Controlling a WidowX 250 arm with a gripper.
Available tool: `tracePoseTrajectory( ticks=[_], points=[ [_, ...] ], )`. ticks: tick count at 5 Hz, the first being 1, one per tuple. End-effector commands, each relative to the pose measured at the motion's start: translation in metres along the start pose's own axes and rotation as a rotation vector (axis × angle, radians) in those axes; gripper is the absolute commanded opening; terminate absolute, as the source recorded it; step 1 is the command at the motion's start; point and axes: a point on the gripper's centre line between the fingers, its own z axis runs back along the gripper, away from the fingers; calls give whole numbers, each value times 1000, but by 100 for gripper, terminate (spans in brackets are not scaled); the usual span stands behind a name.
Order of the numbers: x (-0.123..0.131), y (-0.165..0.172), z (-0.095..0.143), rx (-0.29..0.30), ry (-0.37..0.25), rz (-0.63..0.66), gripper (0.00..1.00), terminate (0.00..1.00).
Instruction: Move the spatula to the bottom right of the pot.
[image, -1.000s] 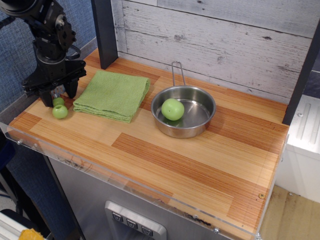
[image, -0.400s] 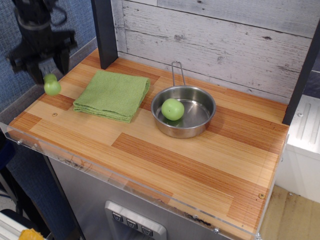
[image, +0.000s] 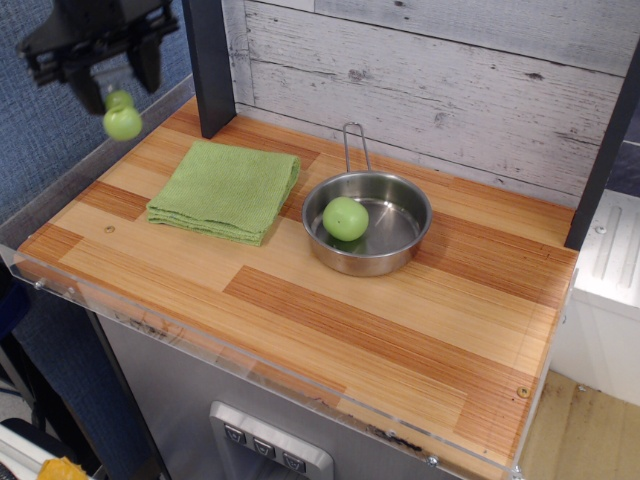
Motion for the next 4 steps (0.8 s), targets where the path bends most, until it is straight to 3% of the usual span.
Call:
tracePoseTrajectory(
  ticks=[1,4],
  points=[
    [-39,-17,56,-102,-27,-106,0,0],
    [-138,-52,96,-198,17,-351,0,0]
  ],
)
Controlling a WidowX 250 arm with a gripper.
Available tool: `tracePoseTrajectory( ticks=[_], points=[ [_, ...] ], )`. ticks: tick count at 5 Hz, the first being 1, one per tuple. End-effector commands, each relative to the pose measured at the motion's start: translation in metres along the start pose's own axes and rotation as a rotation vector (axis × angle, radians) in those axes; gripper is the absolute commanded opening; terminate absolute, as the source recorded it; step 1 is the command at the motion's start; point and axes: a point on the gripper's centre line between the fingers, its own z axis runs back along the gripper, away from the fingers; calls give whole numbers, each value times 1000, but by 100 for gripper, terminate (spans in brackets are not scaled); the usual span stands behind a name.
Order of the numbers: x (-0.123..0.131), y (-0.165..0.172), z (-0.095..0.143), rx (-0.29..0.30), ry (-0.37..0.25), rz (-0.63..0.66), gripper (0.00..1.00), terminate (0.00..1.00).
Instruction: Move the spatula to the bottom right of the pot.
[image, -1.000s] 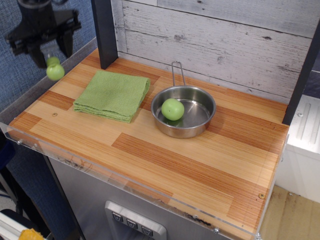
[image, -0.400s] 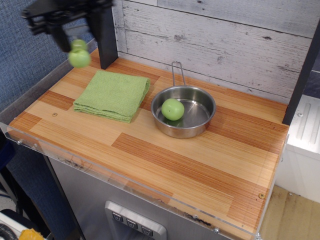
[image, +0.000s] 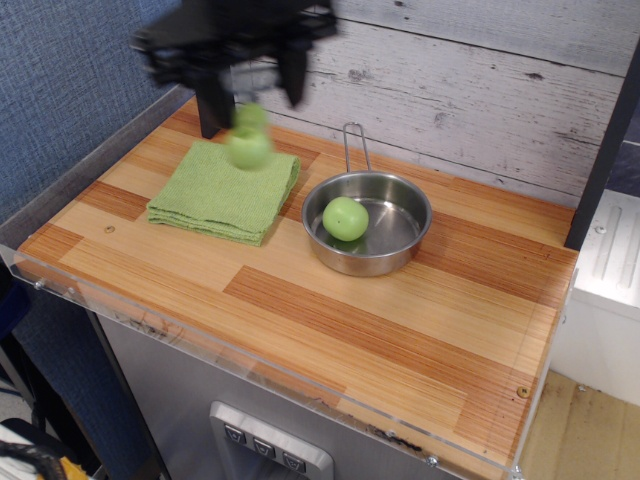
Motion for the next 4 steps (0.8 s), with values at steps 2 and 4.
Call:
tracePoseTrajectory(
  ticks=[2,4],
  points=[
    [-67,-30,1,-36,3,-219,0,0],
    [-95,-46,-38,-48,13,-318,0,0]
  ],
)
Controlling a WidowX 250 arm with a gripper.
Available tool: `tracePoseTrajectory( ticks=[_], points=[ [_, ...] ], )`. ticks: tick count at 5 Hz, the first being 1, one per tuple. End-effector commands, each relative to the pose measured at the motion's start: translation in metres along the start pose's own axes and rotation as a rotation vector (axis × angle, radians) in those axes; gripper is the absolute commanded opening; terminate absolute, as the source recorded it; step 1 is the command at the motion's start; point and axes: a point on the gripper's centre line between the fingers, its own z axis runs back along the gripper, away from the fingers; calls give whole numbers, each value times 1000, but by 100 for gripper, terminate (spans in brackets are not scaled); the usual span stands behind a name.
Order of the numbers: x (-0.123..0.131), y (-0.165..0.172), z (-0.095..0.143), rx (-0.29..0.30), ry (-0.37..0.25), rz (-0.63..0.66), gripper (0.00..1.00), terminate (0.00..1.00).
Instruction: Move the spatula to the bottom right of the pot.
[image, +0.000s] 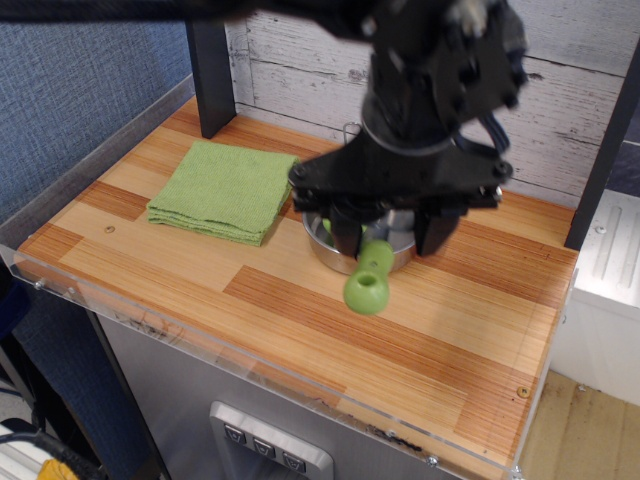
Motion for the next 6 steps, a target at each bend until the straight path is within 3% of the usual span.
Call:
tracePoseTrajectory(
  ticks=[1,3,6],
  points=[
    [-9,-7,-33,-40,-3,-33,0,0],
    [-8,-17,-74,-43,11,-49,0,0],
    [-13,-24,-100,-39,34,-99,0,0]
  ],
)
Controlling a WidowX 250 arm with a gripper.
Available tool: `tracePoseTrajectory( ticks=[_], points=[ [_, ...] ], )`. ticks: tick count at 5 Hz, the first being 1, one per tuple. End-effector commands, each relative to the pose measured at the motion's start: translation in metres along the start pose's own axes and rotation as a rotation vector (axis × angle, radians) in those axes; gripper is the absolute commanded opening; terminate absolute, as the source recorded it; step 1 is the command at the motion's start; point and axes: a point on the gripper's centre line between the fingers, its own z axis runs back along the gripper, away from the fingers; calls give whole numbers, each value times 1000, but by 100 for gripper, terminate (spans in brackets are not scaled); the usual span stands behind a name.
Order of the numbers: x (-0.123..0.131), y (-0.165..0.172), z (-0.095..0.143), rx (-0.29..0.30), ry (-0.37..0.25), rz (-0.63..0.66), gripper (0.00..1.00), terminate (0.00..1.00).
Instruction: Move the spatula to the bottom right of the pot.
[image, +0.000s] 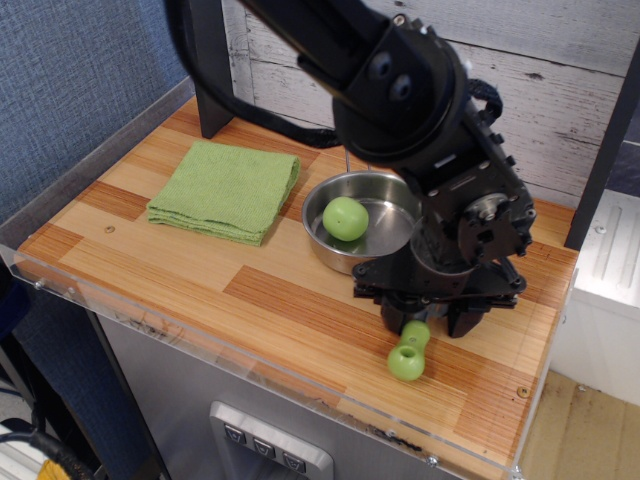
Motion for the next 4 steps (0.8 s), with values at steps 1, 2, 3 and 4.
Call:
tracePoseTrajectory(
  ticks=[1,2,3,4],
  points=[
    [8,11,4,52,-8,58,100,0],
    [10,15,7,50,-16,55,100,0],
    [10,18,13,30,-10,66,100,0],
    [11,21,21,11,-1,69,100,0]
  ],
)
